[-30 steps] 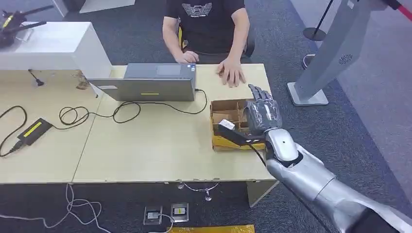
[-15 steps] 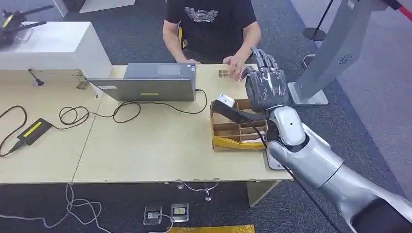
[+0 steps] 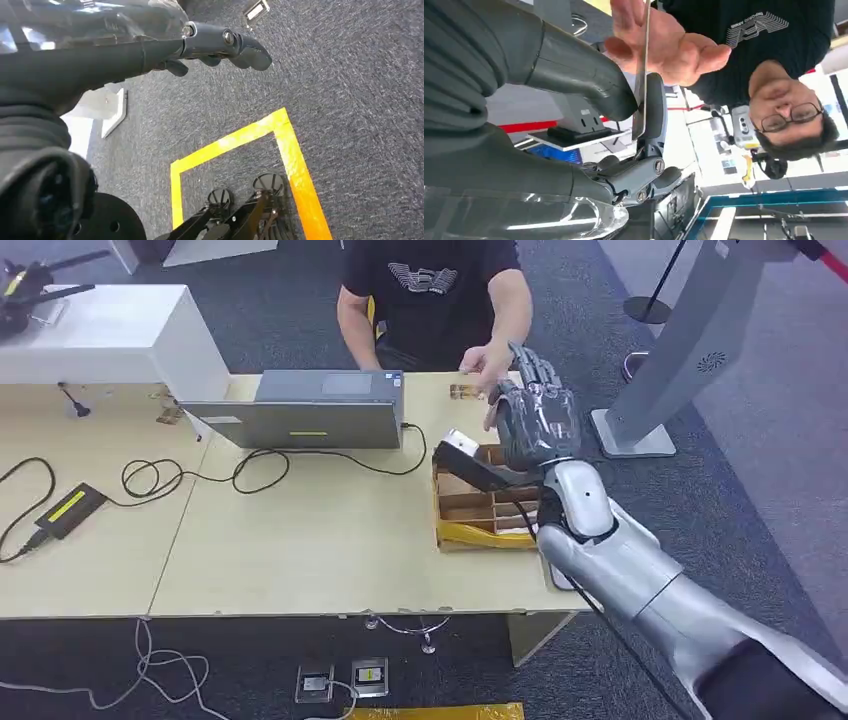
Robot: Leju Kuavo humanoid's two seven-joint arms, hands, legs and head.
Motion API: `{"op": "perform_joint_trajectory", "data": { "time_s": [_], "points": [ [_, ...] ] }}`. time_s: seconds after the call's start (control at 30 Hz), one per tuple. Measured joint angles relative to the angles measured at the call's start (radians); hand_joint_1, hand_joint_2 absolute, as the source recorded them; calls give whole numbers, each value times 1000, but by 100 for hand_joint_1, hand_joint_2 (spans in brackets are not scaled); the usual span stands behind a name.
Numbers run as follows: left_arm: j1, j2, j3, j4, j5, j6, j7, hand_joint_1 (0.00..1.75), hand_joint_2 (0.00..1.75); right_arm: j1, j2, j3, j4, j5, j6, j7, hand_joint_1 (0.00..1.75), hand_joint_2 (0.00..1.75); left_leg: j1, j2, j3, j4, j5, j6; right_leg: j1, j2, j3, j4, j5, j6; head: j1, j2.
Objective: Pass the card to the sensor for recognition and then transmit it.
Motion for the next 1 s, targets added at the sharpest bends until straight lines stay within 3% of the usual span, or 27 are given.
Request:
{"op": "perform_joint_trajectory", "data": {
  "time_s": [0.4,0.47,0.5,0.53,0.77,1.0],
  "points": [
    [-8,-5,-1,0,-18,-1,0,0,0,-20,22,-21,101,-7,4,20,175,175,0,0,0,0,0,0,0,0,0,0,0,0,0,0],
    [-9,-5,-1,0,-19,-6,1,0,0,-19,21,-24,109,-8,5,27,159,175,0,0,0,0,0,0,0,0,0,0,0,0,0,0],
    [-10,-5,-1,0,-19,-8,2,0,0,-19,21,-24,112,-8,6,33,9,175,0,0,0,0,0,0,0,0,0,0,0,0,0,0],
    [-11,-5,-1,0,-19,-10,2,0,0,-17,20,-25,115,-7,7,39,0,175,0,0,1,0,0,0,0,0,-1,0,0,0,0,0],
    [-11,-5,-2,0,-19,-8,2,0,0,-5,-2,-35,124,47,12,103,0,175,0,0,0,0,0,0,0,0,-1,0,0,0,0,0],
    [-14,-6,-2,0,-18,-10,2,0,0,-1,-21,-47,126,64,19,114,0,175,0,0,1,0,0,0,0,1,-1,0,0,0,0,0]
  ]
}}
